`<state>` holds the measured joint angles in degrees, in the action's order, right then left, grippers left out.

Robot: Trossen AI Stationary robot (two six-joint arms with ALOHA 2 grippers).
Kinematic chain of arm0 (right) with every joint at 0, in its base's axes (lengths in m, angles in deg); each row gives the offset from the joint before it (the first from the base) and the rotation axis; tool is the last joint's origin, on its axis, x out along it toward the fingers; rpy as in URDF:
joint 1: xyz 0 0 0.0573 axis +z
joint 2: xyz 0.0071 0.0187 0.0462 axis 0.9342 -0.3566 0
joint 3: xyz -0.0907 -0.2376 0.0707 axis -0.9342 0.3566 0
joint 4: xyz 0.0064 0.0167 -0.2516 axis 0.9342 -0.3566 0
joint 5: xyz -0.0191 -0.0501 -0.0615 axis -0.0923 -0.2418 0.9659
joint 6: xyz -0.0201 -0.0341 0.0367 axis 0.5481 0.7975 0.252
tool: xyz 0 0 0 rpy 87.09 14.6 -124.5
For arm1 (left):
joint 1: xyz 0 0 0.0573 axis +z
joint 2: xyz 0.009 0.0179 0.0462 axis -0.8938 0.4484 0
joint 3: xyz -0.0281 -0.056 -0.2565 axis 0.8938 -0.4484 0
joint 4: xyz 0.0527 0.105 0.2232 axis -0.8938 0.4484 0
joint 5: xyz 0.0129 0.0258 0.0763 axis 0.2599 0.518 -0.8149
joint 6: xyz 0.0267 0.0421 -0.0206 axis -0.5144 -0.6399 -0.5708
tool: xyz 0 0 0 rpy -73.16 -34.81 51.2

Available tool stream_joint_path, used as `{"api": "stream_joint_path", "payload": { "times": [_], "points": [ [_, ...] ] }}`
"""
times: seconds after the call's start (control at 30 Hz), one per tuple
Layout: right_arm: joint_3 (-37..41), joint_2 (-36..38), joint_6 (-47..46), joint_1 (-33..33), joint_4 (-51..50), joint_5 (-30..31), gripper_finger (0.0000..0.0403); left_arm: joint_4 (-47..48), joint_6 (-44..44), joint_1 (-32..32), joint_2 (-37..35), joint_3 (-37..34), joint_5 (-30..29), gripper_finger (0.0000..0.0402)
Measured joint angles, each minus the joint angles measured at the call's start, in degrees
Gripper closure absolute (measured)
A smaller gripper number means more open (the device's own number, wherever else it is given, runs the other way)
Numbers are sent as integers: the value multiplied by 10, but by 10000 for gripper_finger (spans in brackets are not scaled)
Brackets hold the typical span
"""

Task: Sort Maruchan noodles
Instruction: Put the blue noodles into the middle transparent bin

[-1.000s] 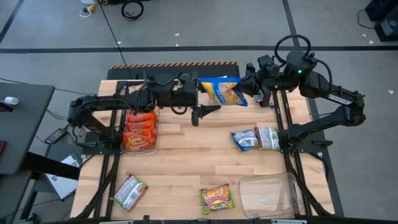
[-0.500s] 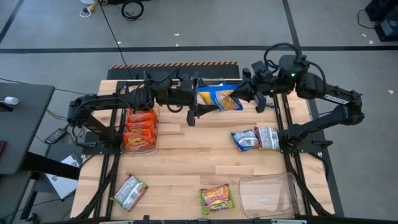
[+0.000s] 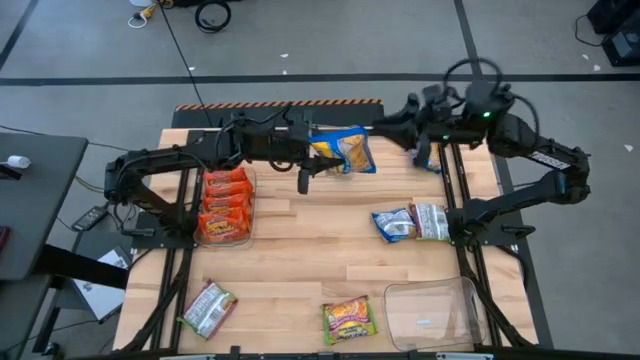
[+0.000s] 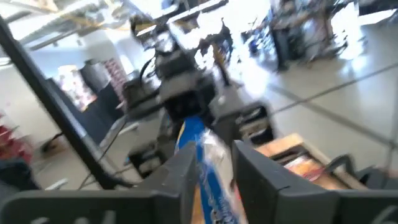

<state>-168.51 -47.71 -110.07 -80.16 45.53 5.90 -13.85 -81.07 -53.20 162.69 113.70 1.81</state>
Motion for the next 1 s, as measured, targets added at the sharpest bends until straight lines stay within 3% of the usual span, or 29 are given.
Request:
{"api": "stream_joint_path", "payload": {
  "times": [0.27, 0.77, 0.9, 1.0],
  "points": [
    [0, 58, 55, -20, -9, 19, 234, 64, -39, 63, -20, 0, -30, 232],
    [-1, 100, 94, -23, -68, 106, 234, 157, -249, 296, 13, 5, -6, 237],
    [-1, 97, 124, -23, -66, 131, 234, 211, -338, 319, 66, 83, -39, 237],
    [-1, 93, 144, -23, -66, 151, 234, 254, -462, 318, 108, 148, -65, 237]
  ]
}}
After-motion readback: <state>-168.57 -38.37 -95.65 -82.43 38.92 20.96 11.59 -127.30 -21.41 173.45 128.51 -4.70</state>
